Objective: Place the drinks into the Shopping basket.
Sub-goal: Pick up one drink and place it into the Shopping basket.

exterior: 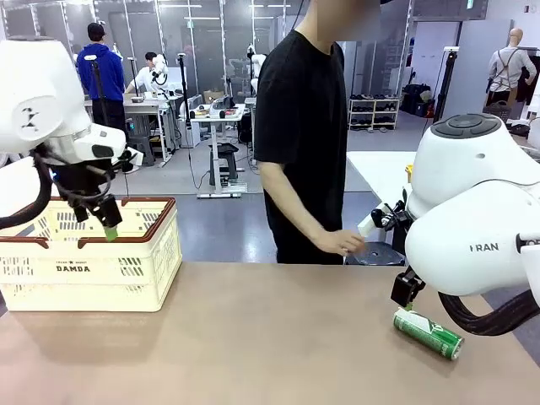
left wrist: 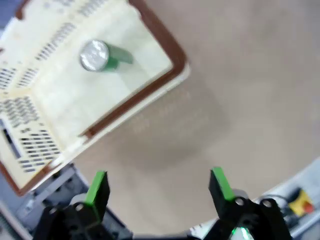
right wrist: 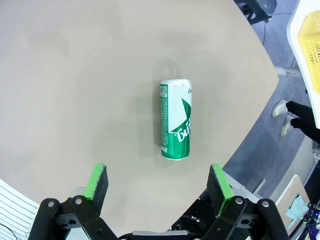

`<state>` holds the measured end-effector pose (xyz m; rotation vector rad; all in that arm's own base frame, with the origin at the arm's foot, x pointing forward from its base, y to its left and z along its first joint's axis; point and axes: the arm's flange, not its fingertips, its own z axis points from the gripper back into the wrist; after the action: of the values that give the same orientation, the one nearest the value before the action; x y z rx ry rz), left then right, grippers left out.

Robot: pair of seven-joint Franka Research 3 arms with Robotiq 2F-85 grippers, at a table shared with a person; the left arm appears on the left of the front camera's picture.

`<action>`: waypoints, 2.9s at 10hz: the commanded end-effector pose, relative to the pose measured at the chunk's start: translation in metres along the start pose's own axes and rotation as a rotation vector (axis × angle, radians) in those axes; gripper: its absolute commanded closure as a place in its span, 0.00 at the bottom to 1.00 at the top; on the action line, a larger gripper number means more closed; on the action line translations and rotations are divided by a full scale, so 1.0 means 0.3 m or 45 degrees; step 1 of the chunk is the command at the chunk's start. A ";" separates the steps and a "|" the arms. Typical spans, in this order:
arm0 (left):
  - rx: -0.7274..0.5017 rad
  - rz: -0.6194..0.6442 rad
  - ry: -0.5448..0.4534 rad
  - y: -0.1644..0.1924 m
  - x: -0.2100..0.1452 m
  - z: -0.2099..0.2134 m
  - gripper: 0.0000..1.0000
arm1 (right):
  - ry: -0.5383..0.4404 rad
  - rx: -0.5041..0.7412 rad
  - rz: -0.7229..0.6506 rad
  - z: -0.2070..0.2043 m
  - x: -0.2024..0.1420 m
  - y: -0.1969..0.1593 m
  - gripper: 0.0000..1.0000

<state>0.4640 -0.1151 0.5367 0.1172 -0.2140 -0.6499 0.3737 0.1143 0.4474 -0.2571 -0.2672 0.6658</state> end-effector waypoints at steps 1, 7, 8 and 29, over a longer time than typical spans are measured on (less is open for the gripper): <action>-0.077 -0.172 -0.079 0.012 -0.097 -0.028 0.00 | 0.000 0.002 0.008 0.000 -0.002 -0.003 0.00; -0.239 -0.211 0.042 0.150 -0.196 -0.143 0.00 | 0.000 0.002 0.008 0.000 -0.002 -0.003 0.00; -0.248 -0.221 0.045 0.159 -0.208 -0.146 0.00 | 0.000 0.002 0.008 0.000 -0.002 -0.003 0.00; -0.202 -0.210 0.029 0.147 -0.209 -0.163 0.00 | 0.071 0.398 0.116 -0.519 -0.081 -0.289 0.00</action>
<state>0.4520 -0.0400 0.4861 -0.0131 -0.1200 -0.8265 0.4442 0.0167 0.3283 -0.0313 -0.0804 0.7357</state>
